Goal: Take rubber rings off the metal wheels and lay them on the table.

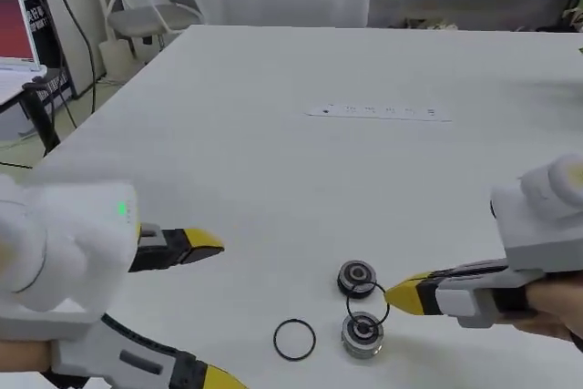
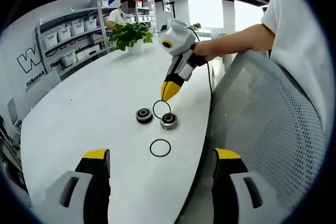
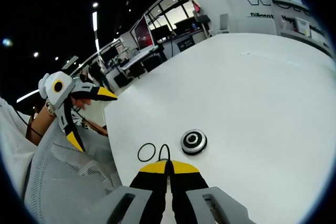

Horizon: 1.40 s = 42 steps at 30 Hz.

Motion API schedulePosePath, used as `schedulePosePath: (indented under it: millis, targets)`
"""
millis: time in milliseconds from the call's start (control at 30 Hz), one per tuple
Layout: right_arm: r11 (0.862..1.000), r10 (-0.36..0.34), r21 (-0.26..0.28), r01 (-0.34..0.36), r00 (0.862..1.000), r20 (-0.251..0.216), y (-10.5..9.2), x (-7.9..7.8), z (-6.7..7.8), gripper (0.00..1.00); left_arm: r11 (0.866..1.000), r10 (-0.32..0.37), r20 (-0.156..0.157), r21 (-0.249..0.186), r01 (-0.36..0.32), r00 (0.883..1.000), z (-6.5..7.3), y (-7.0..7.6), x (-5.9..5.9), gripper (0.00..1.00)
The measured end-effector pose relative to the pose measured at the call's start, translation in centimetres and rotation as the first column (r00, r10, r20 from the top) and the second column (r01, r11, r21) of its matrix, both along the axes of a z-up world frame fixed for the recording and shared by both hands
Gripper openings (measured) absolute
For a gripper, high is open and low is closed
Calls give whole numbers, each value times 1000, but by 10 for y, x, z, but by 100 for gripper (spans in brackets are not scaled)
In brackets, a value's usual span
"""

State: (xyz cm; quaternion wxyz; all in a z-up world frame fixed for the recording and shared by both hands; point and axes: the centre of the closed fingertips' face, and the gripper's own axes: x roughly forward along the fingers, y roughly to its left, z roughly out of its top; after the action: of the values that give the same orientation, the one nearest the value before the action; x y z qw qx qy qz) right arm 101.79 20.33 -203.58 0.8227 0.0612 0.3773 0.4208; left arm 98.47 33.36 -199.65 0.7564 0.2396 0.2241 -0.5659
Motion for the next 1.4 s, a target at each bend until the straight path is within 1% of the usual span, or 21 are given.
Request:
schedulePosePath:
  millis: [100, 200, 267, 400, 467, 567, 633, 833, 933, 967, 1033, 1067, 1100, 1167, 1233, 1267, 1367, 1400]
  targets:
    - [1000, -4, 7, 4, 1000, 2, 0, 0, 2, 0, 1000, 18, -9, -4, -18, 1000, -3, 3, -2, 78]
    - [1000, -7, 11, 7, 1000, 8, 1, 0, 5, 0, 1000, 15, -15, 7, -15, 1000, -7, 4, -6, 78]
    - [1000, -9, 17, 9, 1000, 12, 1, 0, 8, 0, 1000, 19, -17, 7, -18, 1000, -8, 5, -5, 78]
    - [1000, -9, 25, 8, 999, 36, 4, 1, 16, 0, 999, 38, -27, -7, -38, 999, -9, 5, -4, 77]
    - [1000, -5, 24, 3, 999, 54, 6, 1, 20, 0, 999, 39, -32, -6, -39, 999, -12, 5, -4, 76]
    - [1000, 2, 23, -4, 998, 69, 9, 1, 24, 0, 999, 33, -39, 4, -33, 999, -16, 6, -6, 76]
    - [1000, 11, 6, -11, 997, 79, 11, 1, 23, 0, 999, 35, -45, 5, -35, 998, -17, 6, -6, 76]
    - [998, 38, -44, -33, 990, 134, 14, 2, 26, 0, 999, 37, -54, 3, -37, 998, -18, 6, -7, 76]
    - [997, 56, -58, -48, 988, 146, 16, 2, 26, 0, 999, 42, -59, 1, -42, 997, -19, 6, -7, 76]
    - [996, 68, -73, -57, 986, 153, 18, 1, 25, 0, 999, 43, -60, 0, -43, 997, -19, 6, -7, 76]
    - [990, 98, -116, -79, 980, 175, 19, 1, 23, 0, 998, 53, -64, -12, -54, 997, -21, 6, -7, 76]
    - [989, 107, -122, -86, 978, 177, 20, 0, 23, 0, 999, 50, -77, -2, -50, 996, -23, 7, -10, 76]
    - [988, 114, -125, -93, 977, 179, 22, -1, 23, 0, 999, 50, -72, 4, -50, 996, -24, 8, -9, 76]
    - [980, 149, -163, -117, 969, 195, 25, -2, 21, 0, 999, 45, -60, 14, -44, 997, -25, 9, -8, 76]
    - [967, 188, -214, -142, 959, 212, 27, -4, 18, 0, 999, 45, -66, 9, -44, 997, -24, 8, -8, 76]
    - [957, 219, -241, -164, 951, 219, 31, -7, 16, 0, 999, 44, -67, 8, -44, 997, -24, 8, -9, 76]
    - [939, 269, -281, -198, 932, 243, 39, -10, 15, 0, 999, 40, -64, 21, -38, 997, -26, 9, -9, 76]
    - [928, 295, -305, -213, 921, 254, 42, -12, 14, 0, 999, 38, -66, 23, -37, 997, -27, 9, -9, 76]
